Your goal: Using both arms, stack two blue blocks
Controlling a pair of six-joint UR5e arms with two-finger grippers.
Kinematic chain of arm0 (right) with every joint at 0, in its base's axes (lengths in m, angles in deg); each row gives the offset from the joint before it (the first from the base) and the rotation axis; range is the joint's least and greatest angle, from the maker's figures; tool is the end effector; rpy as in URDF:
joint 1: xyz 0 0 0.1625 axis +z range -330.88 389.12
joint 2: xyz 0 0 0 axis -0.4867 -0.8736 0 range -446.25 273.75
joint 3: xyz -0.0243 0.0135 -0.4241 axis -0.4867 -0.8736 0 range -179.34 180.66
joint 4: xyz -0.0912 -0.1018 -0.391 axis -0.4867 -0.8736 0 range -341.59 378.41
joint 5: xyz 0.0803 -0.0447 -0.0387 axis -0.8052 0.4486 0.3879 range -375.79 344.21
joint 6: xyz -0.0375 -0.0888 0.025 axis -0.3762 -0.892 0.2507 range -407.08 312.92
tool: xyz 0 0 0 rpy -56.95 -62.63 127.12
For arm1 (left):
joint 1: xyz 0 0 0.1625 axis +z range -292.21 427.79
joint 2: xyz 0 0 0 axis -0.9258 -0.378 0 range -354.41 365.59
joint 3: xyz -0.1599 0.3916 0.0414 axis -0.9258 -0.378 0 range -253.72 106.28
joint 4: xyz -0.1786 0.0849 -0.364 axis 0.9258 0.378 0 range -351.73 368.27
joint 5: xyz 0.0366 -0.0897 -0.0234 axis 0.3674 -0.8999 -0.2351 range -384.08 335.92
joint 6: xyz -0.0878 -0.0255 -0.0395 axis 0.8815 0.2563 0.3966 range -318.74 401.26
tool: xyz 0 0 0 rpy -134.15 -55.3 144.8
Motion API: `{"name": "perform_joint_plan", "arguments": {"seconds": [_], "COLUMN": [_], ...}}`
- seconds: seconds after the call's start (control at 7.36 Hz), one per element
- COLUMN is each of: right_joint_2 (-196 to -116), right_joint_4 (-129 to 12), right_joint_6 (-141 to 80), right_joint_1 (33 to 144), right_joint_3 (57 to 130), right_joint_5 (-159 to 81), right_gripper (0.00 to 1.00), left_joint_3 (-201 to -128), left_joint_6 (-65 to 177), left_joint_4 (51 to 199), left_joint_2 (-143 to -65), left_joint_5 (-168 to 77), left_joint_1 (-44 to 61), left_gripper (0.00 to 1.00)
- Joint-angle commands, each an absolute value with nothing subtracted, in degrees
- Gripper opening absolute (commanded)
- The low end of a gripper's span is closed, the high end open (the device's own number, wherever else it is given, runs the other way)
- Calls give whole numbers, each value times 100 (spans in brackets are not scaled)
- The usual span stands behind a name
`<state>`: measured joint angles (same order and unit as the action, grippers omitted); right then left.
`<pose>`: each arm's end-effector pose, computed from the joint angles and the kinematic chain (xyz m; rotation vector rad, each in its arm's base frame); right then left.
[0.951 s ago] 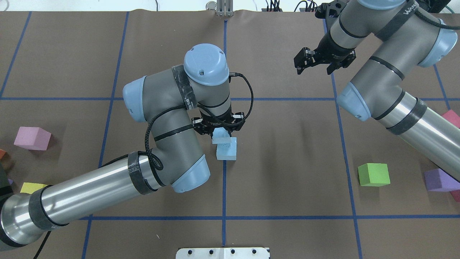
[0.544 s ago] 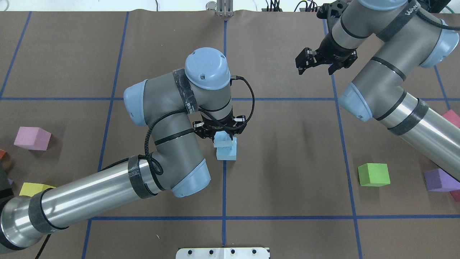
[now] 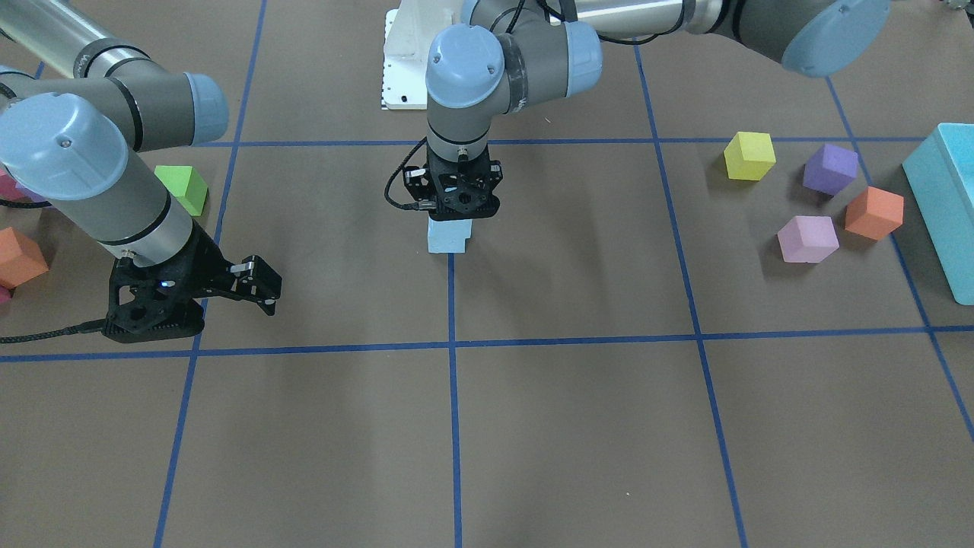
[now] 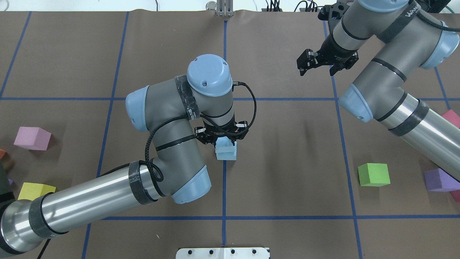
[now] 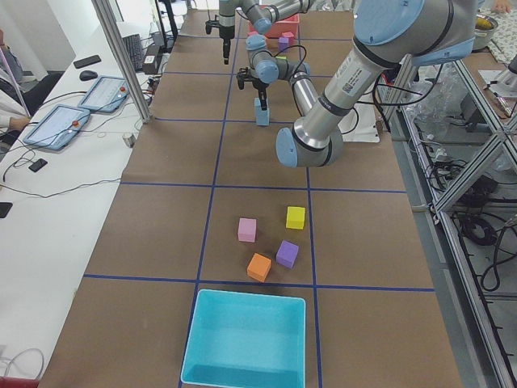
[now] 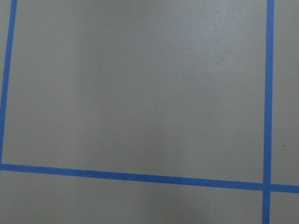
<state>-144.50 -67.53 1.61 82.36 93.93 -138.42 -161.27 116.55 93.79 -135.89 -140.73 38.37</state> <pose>-0.3402 -0.5884 0.3011 0.1159 -0.8505 0.0011 0.5864 -0.4324 0.1246 -0.1222 0.8720 -0.0592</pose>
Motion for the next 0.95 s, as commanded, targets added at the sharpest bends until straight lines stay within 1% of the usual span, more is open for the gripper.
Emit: {"name": "perform_joint_plan", "arguments": {"seconds": [0.0, 0.27, 0.41, 0.54, 0.68, 0.82], "right_joint_2": [-14444, -14452, -14452, -14452, -14435, -14409], "right_joint_4": [-6746, -6754, -6746, -6754, -6755, -6772], "right_joint_6": [161, 161, 161, 161, 161, 65], "right_joint_1": [8230, 8230, 8230, 8230, 8256, 8448], "right_joint_3": [9374, 9374, 9374, 9374, 9409, 9435], "right_joint_5": [-13778, -13778, -13778, -13778, -13717, -13568], "right_gripper": [100, 100, 100, 100, 100, 100], "left_joint_3": [-16152, -16152, -16170, -16187, -16257, -16589], "left_joint_6": [11659, 11659, 11641, 11641, 11641, 11641], "left_joint_4": [9379, 9388, 9388, 9379, 9379, 9292], "left_joint_2": [-13574, -13582, -13582, -13574, -13565, -13547], "left_joint_5": [-14071, -14062, -14045, -14045, -14045, -14079], "left_joint_1": [3870, 3870, 3905, 3914, 3905, 3870], "left_gripper": [57, 66, 92, 98, 98, 99]}}
